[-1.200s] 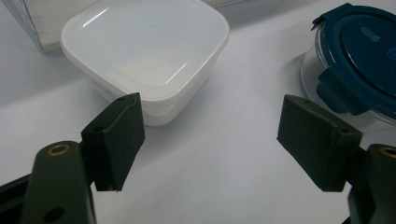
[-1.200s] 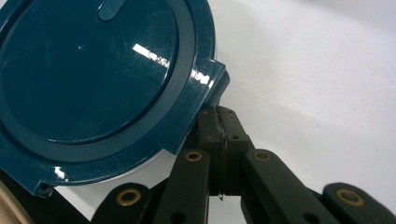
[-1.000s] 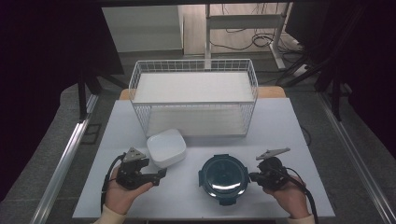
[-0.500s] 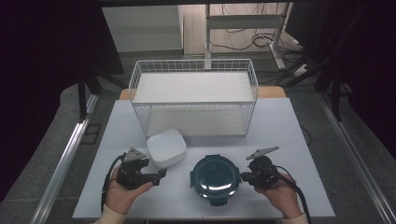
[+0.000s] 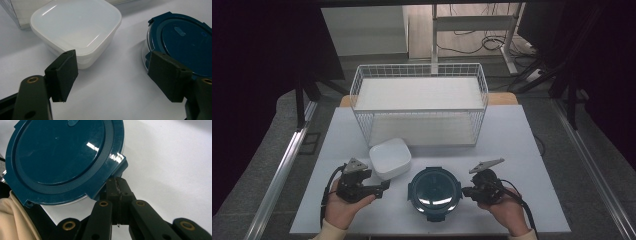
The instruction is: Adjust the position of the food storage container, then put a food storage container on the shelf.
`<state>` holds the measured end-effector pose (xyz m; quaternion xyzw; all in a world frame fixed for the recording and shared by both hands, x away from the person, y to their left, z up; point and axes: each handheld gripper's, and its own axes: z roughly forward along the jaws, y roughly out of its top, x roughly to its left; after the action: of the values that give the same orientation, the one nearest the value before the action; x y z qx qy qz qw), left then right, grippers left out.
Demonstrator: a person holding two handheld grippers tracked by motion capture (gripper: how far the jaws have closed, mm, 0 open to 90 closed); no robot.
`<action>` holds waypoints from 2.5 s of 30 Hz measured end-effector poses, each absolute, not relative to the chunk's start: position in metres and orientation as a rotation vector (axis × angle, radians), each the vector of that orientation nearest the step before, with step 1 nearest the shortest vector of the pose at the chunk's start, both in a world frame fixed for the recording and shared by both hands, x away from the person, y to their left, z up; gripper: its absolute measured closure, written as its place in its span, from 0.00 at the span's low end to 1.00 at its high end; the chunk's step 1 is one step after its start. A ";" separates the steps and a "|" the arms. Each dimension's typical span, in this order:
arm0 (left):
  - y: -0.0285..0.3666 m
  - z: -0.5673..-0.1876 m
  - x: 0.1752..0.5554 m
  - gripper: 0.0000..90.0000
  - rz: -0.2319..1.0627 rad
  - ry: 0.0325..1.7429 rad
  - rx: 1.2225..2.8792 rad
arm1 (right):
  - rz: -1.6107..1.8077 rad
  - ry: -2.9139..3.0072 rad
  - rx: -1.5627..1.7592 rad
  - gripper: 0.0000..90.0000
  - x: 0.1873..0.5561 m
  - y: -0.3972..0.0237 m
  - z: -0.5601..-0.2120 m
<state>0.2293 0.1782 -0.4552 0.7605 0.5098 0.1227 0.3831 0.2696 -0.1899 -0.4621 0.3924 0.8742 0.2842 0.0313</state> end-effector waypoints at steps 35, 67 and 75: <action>0.181 -0.445 0.221 0.24 0.189 1.235 1.862 | 1.224 2.443 1.369 0.19 0.271 -0.229 -0.451; 0.140 -0.477 0.235 0.19 -0.181 1.257 1.790 | 1.303 2.579 1.503 0.10 0.271 -0.194 -0.477; 0.130 -0.492 0.241 0.19 -0.255 1.282 1.778 | 1.358 2.581 1.592 0.10 0.274 -0.185 -0.488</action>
<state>0.2406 0.1299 -0.4916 0.7193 0.5186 -0.1032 0.4506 0.2735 -0.1854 -0.4879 0.4770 0.7737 0.4069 -0.0904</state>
